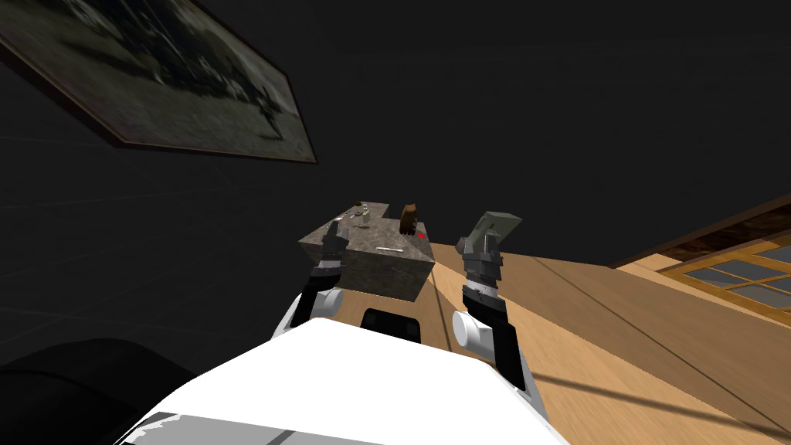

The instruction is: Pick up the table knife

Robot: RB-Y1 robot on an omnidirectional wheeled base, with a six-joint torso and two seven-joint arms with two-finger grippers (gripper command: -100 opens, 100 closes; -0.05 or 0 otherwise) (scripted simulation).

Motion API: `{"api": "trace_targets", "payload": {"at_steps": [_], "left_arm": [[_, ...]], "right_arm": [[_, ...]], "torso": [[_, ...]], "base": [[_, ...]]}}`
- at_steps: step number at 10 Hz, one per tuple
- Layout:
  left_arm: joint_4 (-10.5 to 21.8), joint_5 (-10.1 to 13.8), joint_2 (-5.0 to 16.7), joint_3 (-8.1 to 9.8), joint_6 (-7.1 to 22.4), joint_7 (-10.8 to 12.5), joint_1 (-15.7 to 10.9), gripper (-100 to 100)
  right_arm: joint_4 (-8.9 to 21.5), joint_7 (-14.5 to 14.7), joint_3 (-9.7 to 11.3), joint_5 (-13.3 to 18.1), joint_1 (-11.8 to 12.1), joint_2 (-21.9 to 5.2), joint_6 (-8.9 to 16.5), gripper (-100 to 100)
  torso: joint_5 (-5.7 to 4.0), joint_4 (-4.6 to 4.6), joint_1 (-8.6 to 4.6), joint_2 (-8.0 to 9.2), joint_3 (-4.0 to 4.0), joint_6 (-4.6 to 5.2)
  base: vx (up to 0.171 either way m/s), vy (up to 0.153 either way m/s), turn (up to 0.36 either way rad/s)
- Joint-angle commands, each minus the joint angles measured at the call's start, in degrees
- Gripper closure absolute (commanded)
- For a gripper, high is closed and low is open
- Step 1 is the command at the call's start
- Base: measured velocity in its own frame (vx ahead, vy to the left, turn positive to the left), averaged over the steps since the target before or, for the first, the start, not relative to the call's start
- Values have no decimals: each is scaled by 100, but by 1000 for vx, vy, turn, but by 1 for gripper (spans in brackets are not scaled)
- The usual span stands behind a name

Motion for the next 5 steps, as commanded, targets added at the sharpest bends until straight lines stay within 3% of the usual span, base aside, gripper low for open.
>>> {"api": "trace_targets", "payload": {"at_steps": [1,5], "left_arm": [[33,38,229,1,112,4,-83,-100],[238,257,859,1,753,35,-575,-100]], "right_arm": [[0,0,0,0,0,0,0,0],[0,0,0,0,0,0,0,0]], "torso": [[0,0,0,0,0,0],[3,-2,12,-8,-5,1]], "base": [[4,6,-14],[15,23,-34]]}}
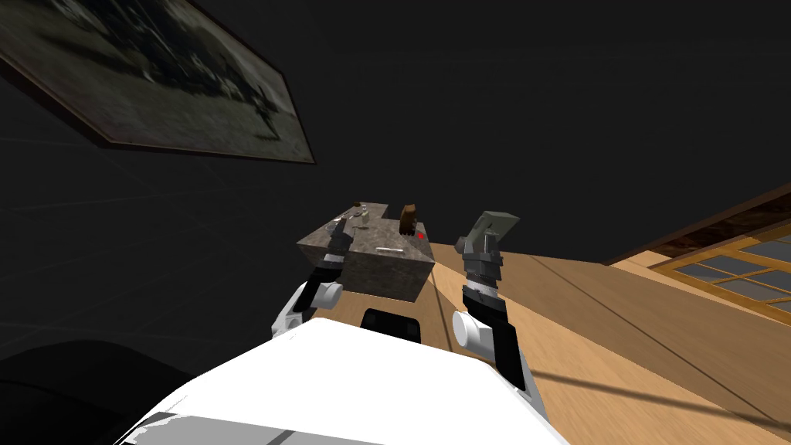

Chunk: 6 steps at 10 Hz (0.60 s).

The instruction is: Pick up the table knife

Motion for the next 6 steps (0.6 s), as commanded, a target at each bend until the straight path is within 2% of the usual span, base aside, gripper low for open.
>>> {"api": "trace_targets", "payload": {"at_steps": [1,2,3,4,5,6], "left_arm": [[117,121,218,-12,286,23,-246,-100],[117,121,218,-12,386,23,-246,-100],[211,208,329,-15,621,42,-446,-100],[211,208,329,-15,659,42,-446,-100],[316,302,425,-19,843,64,-662,-100],[316,302,425,-19,958,64,-662,-100]], "right_arm": [[0,0,0,0,0,0,0,0],[0,0,0,0,0,0,0,0],[0,0,0,0,0,0,0,0],[0,0,0,0,0,0,0,0],[0,0,0,0,0,0,0,0],[0,0,0,0,0,0,0,0]], "torso": [[0,0,0,0,0,0],[0,0,1,-1,-1,0],[0,0,-1,2,1,-1],[0,0,-2,2,1,0],[-1,0,-5,3,2,-1],[-1,0,-5,1,1,0]], "base": [[21,34,-36],[13,27,-20],[12,25,-34],[11,19,-17],[16,19,-31],[14,16,-18]]}}
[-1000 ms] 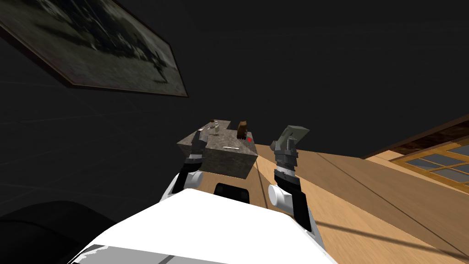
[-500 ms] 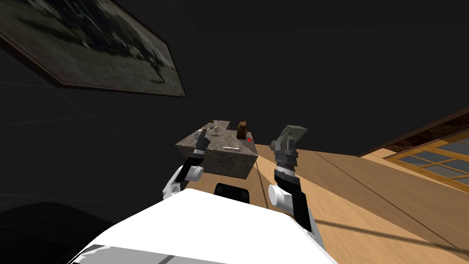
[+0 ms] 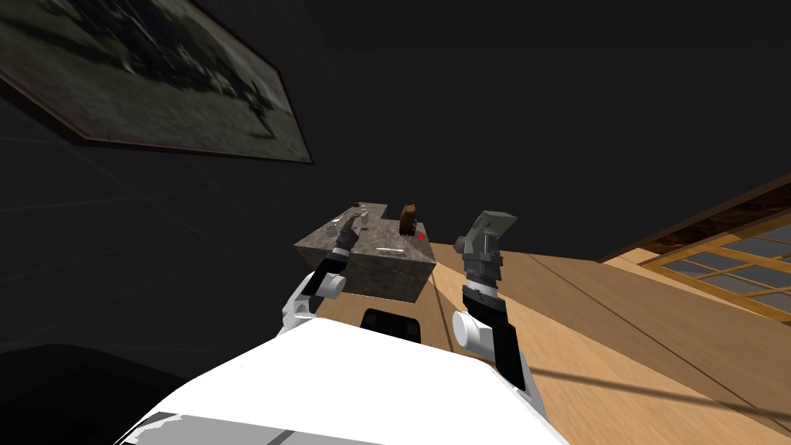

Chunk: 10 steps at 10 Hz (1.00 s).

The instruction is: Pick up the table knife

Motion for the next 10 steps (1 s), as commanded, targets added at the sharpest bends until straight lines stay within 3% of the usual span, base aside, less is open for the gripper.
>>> {"api": "trace_targets", "payload": {"at_steps": [1,2,3,4,5,6,7,9,10], "left_arm": [[126,124,116,10,286,41,-272,-100],[126,124,116,10,434,41,-272,-100],[257,228,189,2,626,71,-516,-100],[257,228,189,2,777,71,-516,-100],[400,337,251,-8,949,105,-772,-100],[400,337,251,-8,1108,105,-772,-100],[558,448,301,-21,1303,145,-1013,-100],[558,448,301,-21,1519,145,-1038,-100],[728,561,339,-35,1757,189,-1305,-100]], "right_arm": [[0,0,0,0,0,0,0,0],[0,0,0,0,0,0,0,0],[0,0,0,0,0,0,0,0],[0,0,0,0,0,0,0,0],[0,0,0,0,0,0,0,0],[0,0,0,0,0,0,0,0],[0,0,0,0,0,0,0,0],[0,0,0,0,0,0,0,0],[0,0,0,0,0,0,0,0]], "torso": [[0,0,0,0,0,0],[0,0,1,-1,-1,1],[0,0,1,0,0,0],[0,0,-2,0,0,0],[-1,1,-5,3,2,-1],[-1,1,-5,3,2,0],[-2,1,-8,5,3,0],[-2,1,-11,8,4,1],[-2,1,-8,6,4,-1]], "base": [[14,18,-28],[13,18,-21],[9,9,4],[0,0,0],[0,0,0],[0,0,0],[0,0,0],[-5,-5,-20],[13,12,44]]}}
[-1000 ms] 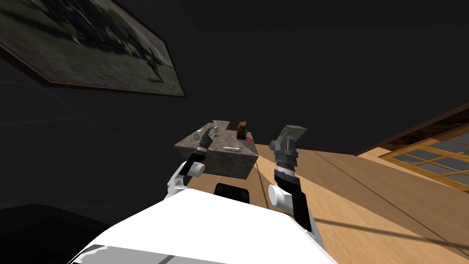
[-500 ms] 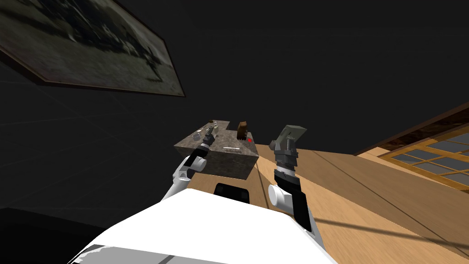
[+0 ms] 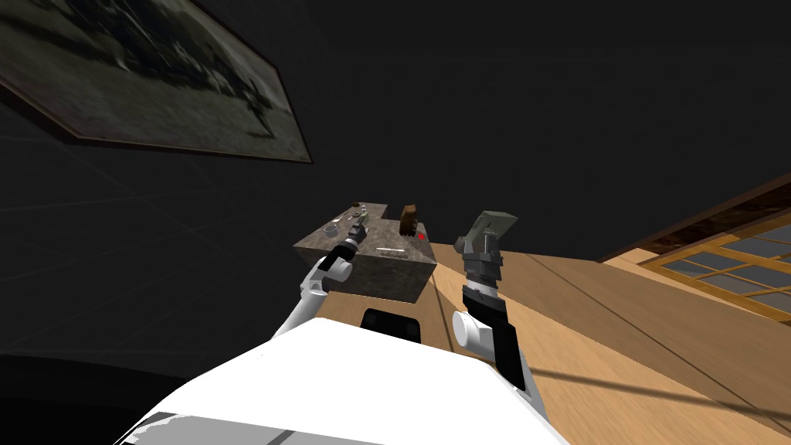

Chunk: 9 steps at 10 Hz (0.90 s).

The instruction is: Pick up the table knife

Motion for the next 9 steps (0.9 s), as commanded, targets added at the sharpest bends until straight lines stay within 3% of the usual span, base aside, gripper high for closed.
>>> {"api": "trace_targets", "payload": {"at_steps": [1,3,7,8,9], "left_arm": [[106,53,17,-7,286,23,-146,-100],[289,167,44,-24,653,72,-425,-100],[289,167,44,-24,697,72,-425,-100],[485,281,61,-44,984,127,-709,-100],[485,281,61,-44,1114,127,-709,-100]], "right_arm": [[0,0,0,0,0,0,0,0],[0,0,0,0,0,0,0,0],[0,0,0,0,0,0,0,0],[0,0,0,0,0,0,0,0],[0,0,0,0,0,0,0,0]], "torso": [[0,0,0,0,0,0],[-1,0,-6,2,1,1],[-1,1,-6,6,3,0],[-1,1,-6,8,5,0],[-1,1,-5,5,3,0]], "base": [[0,0,0],[3,-2,-6],[3,-1,-3],[0,0,0],[4,3,11]]}}
